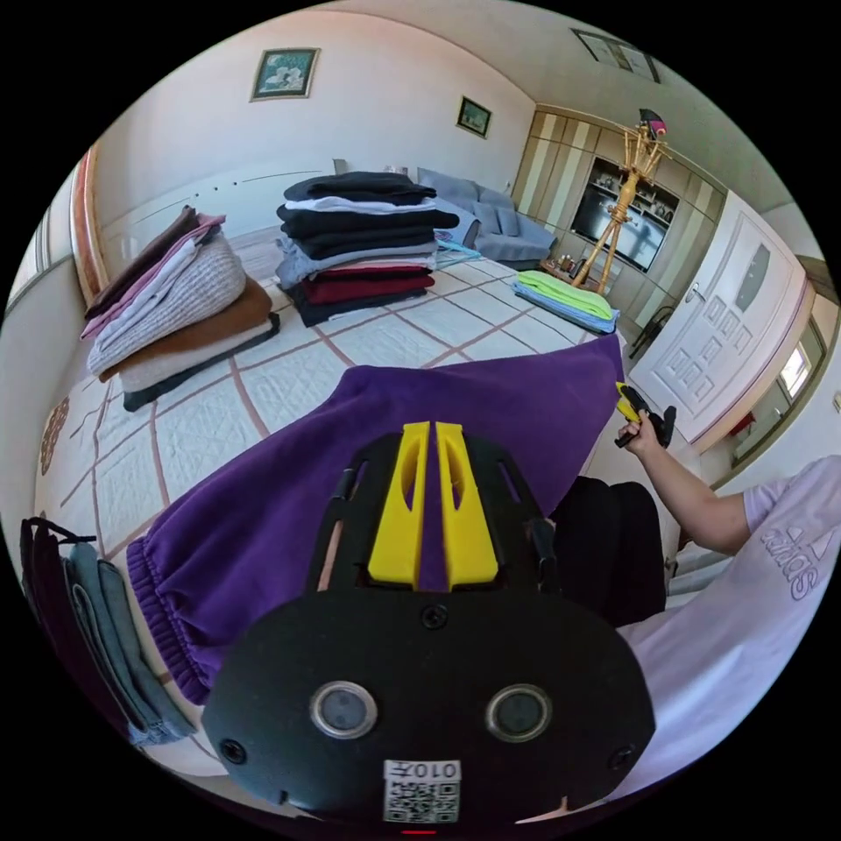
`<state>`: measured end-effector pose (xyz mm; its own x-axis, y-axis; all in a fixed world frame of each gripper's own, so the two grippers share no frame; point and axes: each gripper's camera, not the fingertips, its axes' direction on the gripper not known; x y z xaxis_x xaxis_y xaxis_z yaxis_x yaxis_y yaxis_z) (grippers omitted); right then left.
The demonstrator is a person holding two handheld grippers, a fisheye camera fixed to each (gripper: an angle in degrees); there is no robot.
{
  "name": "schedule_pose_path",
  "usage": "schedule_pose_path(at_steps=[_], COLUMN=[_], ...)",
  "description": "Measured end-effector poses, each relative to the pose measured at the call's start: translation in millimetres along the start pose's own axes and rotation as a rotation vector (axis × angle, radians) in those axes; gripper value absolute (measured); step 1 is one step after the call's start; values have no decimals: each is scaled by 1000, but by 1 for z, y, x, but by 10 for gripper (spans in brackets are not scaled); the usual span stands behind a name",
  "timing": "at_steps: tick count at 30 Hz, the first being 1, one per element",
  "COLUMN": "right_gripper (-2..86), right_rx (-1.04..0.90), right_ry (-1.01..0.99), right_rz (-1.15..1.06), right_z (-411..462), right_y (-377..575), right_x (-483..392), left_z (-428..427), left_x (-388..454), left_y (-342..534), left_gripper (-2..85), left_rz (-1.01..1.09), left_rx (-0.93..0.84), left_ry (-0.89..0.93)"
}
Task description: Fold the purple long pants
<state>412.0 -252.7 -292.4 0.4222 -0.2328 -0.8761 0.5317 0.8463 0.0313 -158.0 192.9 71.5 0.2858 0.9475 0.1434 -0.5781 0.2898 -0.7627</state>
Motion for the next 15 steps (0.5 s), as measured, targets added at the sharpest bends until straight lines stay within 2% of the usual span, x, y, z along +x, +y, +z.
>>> schedule_pose_path(at_steps=[2, 10, 12, 14, 15], right_gripper=[112, 51, 46, 43, 42], right_rx=[-10, 63, 50, -62, -82], right_ry=[-77, -117, -41, 223, 287], right_rz=[18, 68, 29, -38, -68], right_z=[7, -29, -41, -47, -48], right_y=[3, 14, 11, 4, 3], right_x=[6, -12, -38, -84, -96], left_z=[0, 7, 7, 5, 3], left_x=[2, 15, 17, 17, 16], left_y=[0, 0, 1, 2, 3], left_gripper=[0, -2, -2, -3, -3], left_rz=[-6, 37, 49, 51, 48], left_rx=[0, -8, -8, 3, 15], left_ry=[9, 52, 58, 72, 85])
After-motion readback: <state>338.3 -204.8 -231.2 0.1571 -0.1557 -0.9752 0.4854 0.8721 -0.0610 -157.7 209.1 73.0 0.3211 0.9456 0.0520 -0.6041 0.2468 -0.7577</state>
